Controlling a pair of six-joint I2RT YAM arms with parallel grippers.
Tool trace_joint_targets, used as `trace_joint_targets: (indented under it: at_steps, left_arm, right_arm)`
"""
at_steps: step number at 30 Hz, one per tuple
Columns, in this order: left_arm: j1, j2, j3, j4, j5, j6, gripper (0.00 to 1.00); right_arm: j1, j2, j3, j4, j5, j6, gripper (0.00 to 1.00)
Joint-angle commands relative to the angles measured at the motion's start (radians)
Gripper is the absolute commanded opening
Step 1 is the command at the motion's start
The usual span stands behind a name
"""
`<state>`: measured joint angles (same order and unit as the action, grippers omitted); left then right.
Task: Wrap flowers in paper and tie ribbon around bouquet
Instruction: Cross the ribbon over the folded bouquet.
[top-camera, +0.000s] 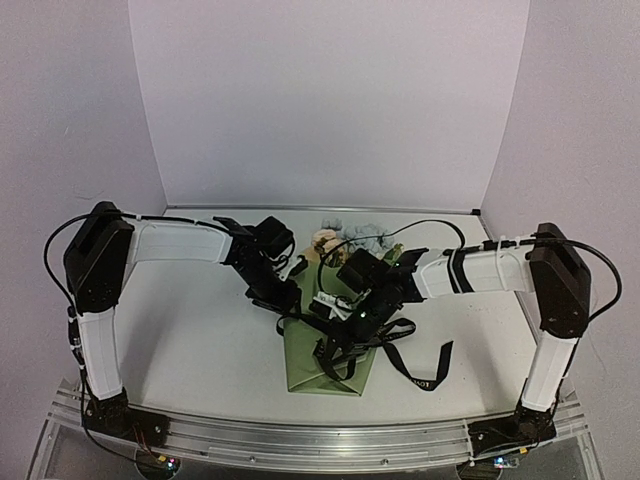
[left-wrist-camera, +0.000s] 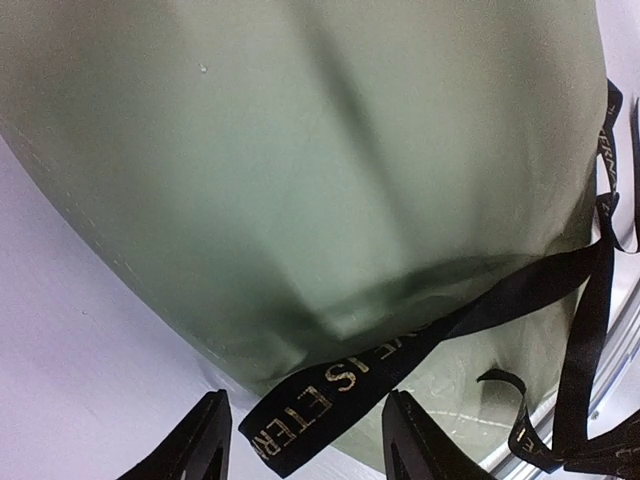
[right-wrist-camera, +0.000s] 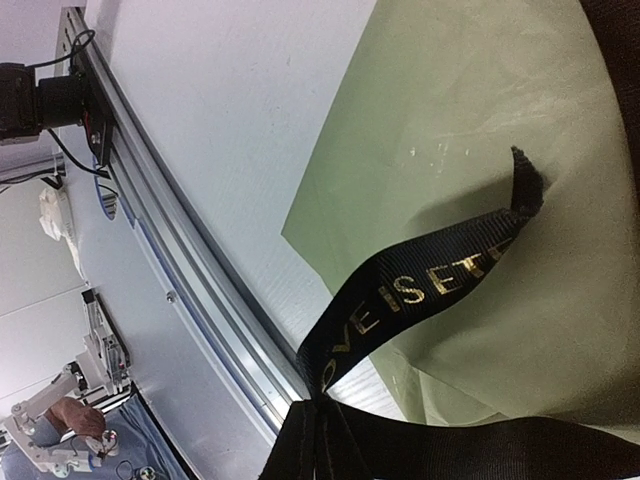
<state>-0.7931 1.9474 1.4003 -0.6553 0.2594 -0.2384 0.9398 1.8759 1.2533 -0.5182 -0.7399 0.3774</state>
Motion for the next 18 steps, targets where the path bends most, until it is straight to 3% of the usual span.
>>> trace_joint_targets:
  at_steps: [1, 11, 18]
  left_arm:
    - [-0.01, 0.019, 0.054, -0.017, -0.031, 0.024, 0.49]
    - [-0.015, 0.004, 0.045, -0.005, -0.034, 0.018, 0.09]
    - [-0.015, -0.049, -0.001, 0.041, -0.002, 0.006, 0.0]
  right_arm:
    - [0.007, 0.017, 0.027, -0.012, 0.09, 0.007, 0.0]
    - [0.007, 0.038, 0.099, -0.064, 0.164, 0.062, 0.0]
    - [0.007, 0.066, 0.173, -0.103, 0.224, 0.1, 0.0]
